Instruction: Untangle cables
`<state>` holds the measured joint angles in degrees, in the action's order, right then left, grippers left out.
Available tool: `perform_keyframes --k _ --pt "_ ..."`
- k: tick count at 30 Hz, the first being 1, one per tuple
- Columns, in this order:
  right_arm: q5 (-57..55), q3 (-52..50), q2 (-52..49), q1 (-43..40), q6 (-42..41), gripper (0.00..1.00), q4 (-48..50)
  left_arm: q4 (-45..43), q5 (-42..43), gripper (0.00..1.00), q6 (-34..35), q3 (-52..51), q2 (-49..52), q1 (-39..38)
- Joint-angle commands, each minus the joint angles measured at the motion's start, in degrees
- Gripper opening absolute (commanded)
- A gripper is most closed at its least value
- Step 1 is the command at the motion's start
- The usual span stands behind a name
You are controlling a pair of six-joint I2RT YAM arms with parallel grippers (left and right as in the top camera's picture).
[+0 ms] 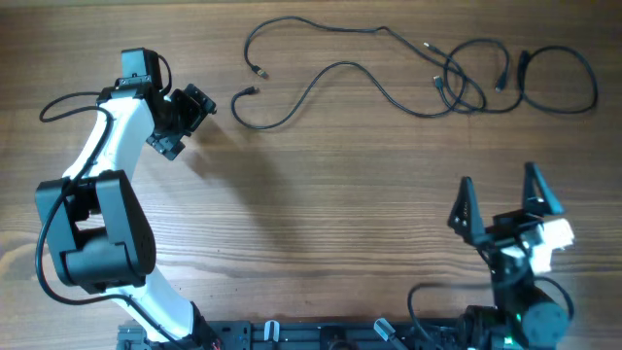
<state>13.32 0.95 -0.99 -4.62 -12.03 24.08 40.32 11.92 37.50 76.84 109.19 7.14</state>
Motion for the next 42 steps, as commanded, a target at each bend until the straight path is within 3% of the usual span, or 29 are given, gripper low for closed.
perform_keyframes --k 1,9,15,42 --pt "-4.90 -0.70 0.83 0.33 1.40 1.00 -4.04 0.02 0.24 1.00 -1.09 0.22 0.07 0.26" --pt "-15.04 -0.70 0.83 2.36 1.33 1.00 -23.65 0.02 0.24 1.00 -1.09 0.22 0.07 0.26" --pt "-14.32 -0.70 0.85 5.97 8.74 1.00 -23.71 0.00 0.24 1.00 -1.09 0.22 0.07 0.26" --pt "-12.41 -0.68 0.79 6.05 8.85 1.00 -23.76 0.02 0.24 1.00 -1.09 0.22 0.07 0.26"
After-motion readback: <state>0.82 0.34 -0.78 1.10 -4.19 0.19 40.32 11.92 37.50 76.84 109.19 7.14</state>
